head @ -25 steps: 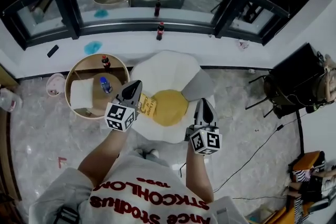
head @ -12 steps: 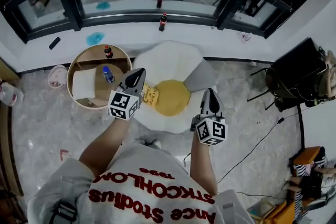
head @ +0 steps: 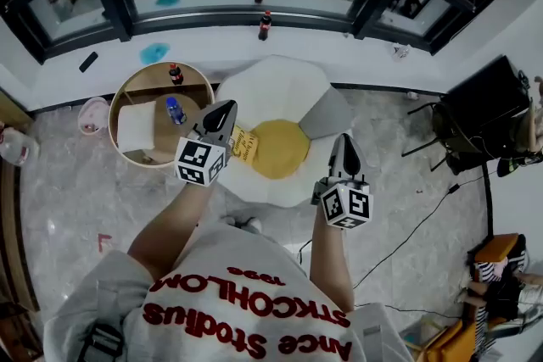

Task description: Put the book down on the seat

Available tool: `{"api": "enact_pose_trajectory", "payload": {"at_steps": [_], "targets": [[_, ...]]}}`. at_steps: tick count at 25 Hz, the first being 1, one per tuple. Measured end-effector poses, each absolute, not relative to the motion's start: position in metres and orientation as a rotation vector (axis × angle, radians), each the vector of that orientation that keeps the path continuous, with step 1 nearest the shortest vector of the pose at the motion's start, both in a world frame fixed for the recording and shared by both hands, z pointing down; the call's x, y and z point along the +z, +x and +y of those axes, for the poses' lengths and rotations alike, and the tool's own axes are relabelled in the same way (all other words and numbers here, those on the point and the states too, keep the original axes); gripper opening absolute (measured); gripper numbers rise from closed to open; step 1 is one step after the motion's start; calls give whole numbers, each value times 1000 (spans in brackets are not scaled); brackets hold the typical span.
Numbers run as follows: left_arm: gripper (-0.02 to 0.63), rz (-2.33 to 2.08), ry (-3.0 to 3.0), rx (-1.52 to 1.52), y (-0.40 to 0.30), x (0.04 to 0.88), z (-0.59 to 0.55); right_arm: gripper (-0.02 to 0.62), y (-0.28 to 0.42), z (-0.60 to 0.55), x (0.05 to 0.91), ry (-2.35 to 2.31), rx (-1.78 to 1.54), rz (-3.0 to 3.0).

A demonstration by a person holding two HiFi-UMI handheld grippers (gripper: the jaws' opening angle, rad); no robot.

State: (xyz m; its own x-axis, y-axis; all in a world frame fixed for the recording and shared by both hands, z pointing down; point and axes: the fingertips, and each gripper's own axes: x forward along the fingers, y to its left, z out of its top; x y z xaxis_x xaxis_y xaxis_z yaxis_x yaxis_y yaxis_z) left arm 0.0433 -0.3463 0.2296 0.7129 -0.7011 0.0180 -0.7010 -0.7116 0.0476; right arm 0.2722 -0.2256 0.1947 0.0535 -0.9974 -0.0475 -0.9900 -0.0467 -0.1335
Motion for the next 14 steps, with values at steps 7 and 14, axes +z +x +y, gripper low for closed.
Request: {"api": "enact_pose_trajectory", "payload": {"at_steps": [7, 14], "targets": [[15, -1162, 2867, -7, 44, 229, -342, 25, 270, -224, 194, -2173, -78, 2083], [15, -1149, 2882, -14, 49, 225, -347, 23, 275, -227, 189, -2178, -67, 2072]]}}
